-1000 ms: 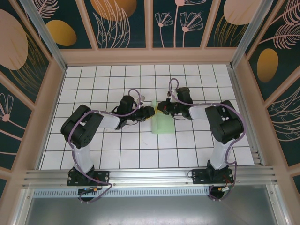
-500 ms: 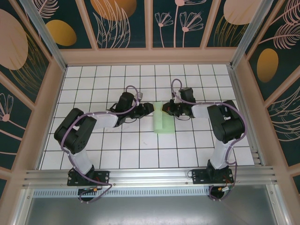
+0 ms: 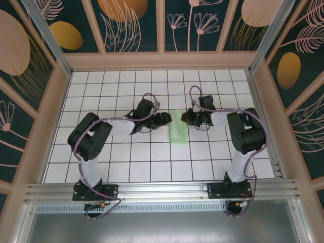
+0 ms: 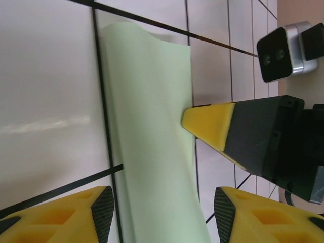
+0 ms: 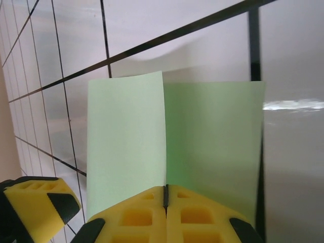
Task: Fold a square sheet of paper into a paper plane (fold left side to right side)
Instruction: First fold in half a square sheet of paper at the center of the table.
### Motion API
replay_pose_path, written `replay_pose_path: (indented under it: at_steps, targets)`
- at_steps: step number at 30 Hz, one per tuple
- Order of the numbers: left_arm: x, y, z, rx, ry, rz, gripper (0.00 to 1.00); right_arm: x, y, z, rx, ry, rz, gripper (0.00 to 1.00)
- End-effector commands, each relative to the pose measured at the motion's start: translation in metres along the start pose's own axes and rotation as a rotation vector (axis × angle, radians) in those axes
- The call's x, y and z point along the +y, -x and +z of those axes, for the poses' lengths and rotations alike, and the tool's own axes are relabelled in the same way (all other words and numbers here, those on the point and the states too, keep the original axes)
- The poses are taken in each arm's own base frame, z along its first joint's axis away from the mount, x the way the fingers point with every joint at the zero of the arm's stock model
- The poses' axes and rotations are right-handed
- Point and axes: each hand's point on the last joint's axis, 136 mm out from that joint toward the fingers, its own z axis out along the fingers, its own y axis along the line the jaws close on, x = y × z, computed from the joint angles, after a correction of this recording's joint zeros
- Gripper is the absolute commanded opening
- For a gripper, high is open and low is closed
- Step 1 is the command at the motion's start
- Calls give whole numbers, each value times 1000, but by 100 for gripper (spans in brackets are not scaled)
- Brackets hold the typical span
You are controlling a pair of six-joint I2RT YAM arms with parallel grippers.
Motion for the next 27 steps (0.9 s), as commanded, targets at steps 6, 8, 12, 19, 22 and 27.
replay_pose_path:
  at_steps: [6, 8, 12, 19, 22, 27]
  targets:
    - [7, 0, 16, 1, 75, -17, 56, -4, 9, -16, -44, -31, -32, 0]
    - [6, 0, 19, 8, 83, -9, 56, -5, 10, -17, -46, -31, -31, 0]
    - [3, -4, 28, 29, 88, 4, 55, -4, 7, -20, -46, -28, -33, 0]
    - [6, -6, 35, 41, 107, 9, 50, -9, 0, -20, -35, -25, -18, 0]
    - [6, -6, 37, 48, 103, 13, 48, -11, -4, -22, -38, -32, -14, 0]
    - [11, -10, 40, 60, 118, 16, 47, -13, -6, -22, -38, -35, -10, 0]
